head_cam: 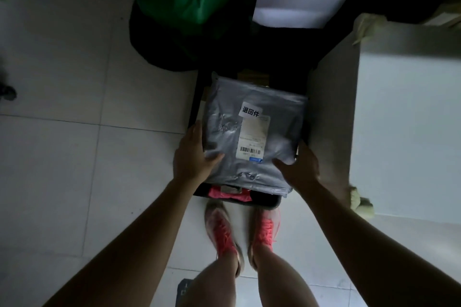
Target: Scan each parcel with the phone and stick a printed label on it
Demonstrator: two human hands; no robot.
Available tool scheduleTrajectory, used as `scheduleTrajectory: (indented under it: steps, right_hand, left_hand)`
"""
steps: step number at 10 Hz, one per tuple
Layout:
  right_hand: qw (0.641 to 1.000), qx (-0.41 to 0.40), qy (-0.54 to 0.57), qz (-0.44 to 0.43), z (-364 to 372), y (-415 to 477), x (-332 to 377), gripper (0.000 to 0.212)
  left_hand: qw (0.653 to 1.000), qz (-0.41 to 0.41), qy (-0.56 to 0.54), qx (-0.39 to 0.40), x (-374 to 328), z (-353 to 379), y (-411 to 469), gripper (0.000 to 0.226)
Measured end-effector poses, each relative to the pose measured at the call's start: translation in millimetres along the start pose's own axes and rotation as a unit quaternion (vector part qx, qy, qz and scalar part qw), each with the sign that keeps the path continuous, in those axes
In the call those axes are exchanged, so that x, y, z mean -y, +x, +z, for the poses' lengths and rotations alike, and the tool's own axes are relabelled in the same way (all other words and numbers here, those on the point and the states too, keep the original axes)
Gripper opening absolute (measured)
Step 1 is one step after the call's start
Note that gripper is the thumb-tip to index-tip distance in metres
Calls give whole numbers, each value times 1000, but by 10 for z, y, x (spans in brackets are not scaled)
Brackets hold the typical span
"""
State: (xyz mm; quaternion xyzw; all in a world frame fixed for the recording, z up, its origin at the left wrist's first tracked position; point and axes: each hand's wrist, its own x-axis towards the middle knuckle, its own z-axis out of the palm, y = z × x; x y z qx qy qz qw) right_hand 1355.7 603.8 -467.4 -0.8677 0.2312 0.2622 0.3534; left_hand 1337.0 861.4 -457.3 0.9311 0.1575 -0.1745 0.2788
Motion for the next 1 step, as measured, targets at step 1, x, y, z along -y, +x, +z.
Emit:
scheduleTrajectory:
  steps: [1]
  right_hand:
    - [997,-30,-68,-29,-256,-346,322,70]
  left_hand:
    - [989,59,132,-3,-231,-419,-298,93]
